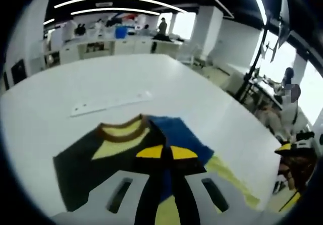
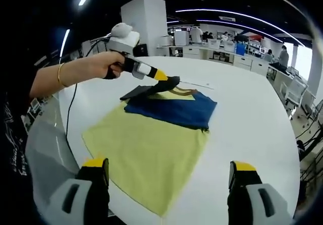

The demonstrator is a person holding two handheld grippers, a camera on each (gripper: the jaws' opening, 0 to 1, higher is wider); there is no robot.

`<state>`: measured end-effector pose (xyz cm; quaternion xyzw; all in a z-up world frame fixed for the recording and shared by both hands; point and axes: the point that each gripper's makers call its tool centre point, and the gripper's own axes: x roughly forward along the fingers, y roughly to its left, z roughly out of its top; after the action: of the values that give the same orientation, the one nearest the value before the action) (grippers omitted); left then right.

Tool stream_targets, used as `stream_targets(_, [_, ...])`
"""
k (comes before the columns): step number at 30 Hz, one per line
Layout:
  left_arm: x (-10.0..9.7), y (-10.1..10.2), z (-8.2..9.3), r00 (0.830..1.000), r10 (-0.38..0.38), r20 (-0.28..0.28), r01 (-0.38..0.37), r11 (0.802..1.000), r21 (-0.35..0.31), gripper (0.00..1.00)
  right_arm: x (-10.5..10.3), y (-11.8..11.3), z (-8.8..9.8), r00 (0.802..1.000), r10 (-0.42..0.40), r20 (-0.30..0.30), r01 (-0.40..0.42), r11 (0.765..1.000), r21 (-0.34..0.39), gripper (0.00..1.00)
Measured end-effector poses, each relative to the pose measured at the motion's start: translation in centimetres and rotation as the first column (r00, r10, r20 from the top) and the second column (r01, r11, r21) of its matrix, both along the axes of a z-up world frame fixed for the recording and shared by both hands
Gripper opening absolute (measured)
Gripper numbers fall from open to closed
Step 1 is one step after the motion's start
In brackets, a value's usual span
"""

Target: Fold the garment on the visible template until the final outline fits inside the template.

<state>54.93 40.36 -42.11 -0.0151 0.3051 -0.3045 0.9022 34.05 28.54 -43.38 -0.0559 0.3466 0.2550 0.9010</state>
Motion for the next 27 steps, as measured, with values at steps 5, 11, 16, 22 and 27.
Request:
stream_targets(5, [-0.3,-1.6,0.2,1.0,-0.029,0.006,0.029,1.0,-0.012,0.01,-0.1,-0.5,-0.2,1.0,-0.014,-0.007,0.014,1.0,-0.005,1.0])
stream_targets(11, [-1.0,-3.2,0.3,0.997,-0.072,0.012,0.072,0.997,-0.034,0.01,-0.3,-0.7,-0.2,1.0,-0.02,-0.01,0.02,1.0,-0.008,1.0])
stream_targets(16, [-1.9,-4.4,0.3,0.992,-0.121,0.03,0.122,0.992,-0.038,0.01,-0.3,-0.7,-0.4,1.0,-0.023,-0.015,0.023,1.0,-0.008,1.0])
stream_targets(22, [-3.2,-5.8,-0.4,0.984,-0.174,0.03,0.174,0.984,-0.029,0.01,-0.4,-0.6,-0.5,1.0,-0.022,-0.018,0.022,1.0,-0.005,1.0])
stream_targets(27, [-3.6,-6.8,-0.9,0.981,-0.194,0.029,0.195,0.98,-0.037,0.01,-0.6,-0.8,-0.8,0.999,-0.029,-0.023,0.029,1.0,-0.002,1.0])
